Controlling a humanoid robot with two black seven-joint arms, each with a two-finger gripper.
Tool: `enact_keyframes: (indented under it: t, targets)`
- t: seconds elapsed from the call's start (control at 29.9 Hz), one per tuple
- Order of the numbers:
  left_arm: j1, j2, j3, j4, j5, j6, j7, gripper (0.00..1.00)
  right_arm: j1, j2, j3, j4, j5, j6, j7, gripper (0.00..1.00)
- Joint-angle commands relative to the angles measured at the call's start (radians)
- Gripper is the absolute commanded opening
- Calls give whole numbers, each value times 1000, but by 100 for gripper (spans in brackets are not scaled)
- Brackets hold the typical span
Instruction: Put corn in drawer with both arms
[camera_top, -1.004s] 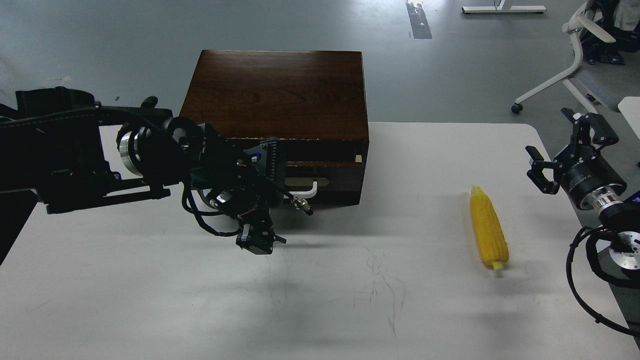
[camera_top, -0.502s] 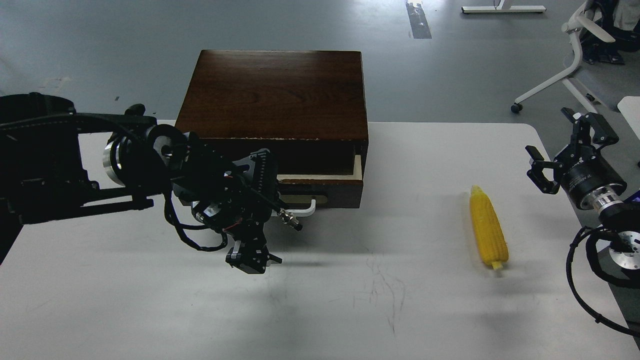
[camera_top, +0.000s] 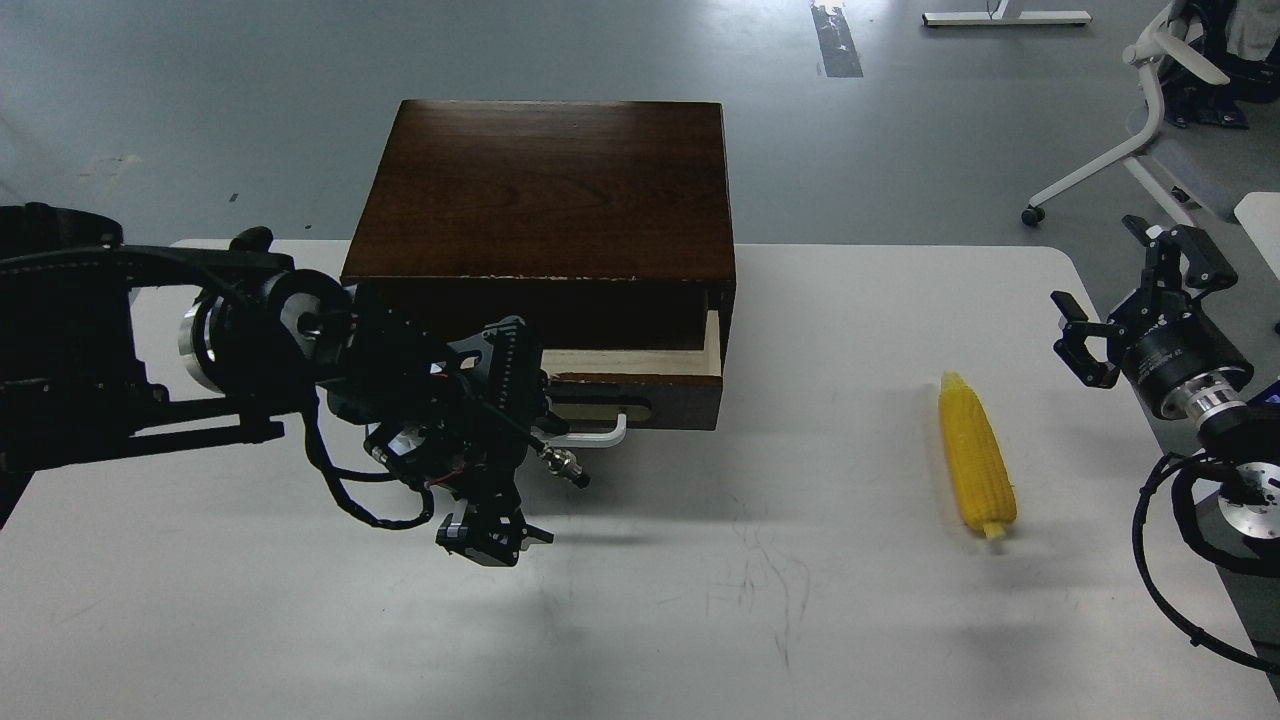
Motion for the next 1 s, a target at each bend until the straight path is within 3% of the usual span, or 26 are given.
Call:
enact_keyframes:
  t: [0.0,0.7,0.97]
  targets:
    - [0,-1,-1,-17,0,0,0,98,0,0,0,0,0,0,0,100]
    - [-20,-1,-20,-32,0,0,0,98,0,0,0,-2,0,0,0,100]
    - [-72,19,-98,-37,-88,0,0,98,0,0,0,-2,0,0,0,100]
